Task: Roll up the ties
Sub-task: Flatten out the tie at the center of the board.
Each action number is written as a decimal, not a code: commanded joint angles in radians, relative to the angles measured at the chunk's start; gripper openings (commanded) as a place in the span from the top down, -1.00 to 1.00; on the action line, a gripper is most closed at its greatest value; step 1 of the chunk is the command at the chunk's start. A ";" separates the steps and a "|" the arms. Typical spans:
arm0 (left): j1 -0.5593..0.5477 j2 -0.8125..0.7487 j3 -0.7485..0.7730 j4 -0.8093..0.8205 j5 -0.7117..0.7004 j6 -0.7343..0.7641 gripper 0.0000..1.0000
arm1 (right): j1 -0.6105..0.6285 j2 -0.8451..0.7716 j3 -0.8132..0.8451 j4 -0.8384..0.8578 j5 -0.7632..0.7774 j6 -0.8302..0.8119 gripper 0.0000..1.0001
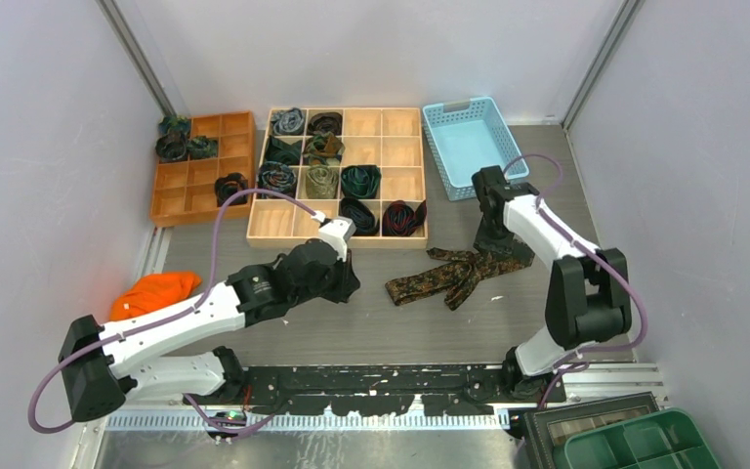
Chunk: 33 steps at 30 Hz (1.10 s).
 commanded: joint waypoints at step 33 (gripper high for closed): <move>-0.004 -0.267 0.005 -0.166 -0.176 0.037 1.00 | 0.458 -0.024 -0.185 0.000 0.018 0.263 0.15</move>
